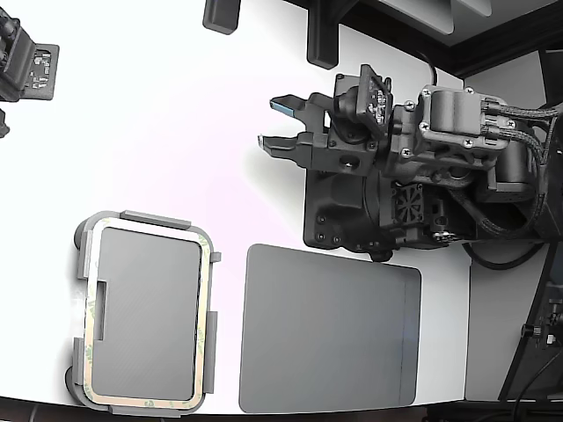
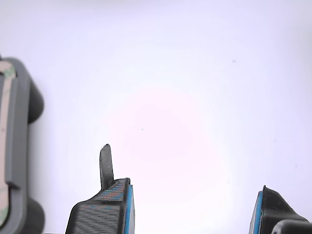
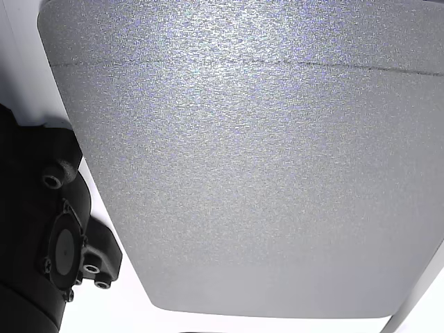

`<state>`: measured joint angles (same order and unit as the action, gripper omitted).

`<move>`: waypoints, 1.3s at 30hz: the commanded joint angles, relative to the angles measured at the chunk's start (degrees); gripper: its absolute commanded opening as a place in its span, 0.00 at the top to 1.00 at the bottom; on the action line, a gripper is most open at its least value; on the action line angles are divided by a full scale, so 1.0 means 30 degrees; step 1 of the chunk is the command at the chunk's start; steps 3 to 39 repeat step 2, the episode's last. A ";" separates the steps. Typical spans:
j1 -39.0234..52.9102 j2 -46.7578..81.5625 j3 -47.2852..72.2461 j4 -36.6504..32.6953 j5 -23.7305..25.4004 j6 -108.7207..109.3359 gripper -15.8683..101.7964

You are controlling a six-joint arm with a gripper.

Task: Grab top frame and put it into gray box.

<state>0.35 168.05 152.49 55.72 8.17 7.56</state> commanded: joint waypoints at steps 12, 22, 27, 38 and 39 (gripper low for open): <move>-0.0176 0.0410 -0.0439 -0.0059 0.0029 0.0029 0.02; -0.0176 0.0410 -0.0439 -0.0059 0.0029 0.0029 0.02; -0.0176 0.0410 -0.0439 -0.0059 0.0029 0.0029 0.02; -0.0176 0.0410 -0.0439 -0.0059 0.0029 0.0029 0.02; -0.0176 0.0410 -0.0439 -0.0059 0.0029 0.0029 0.02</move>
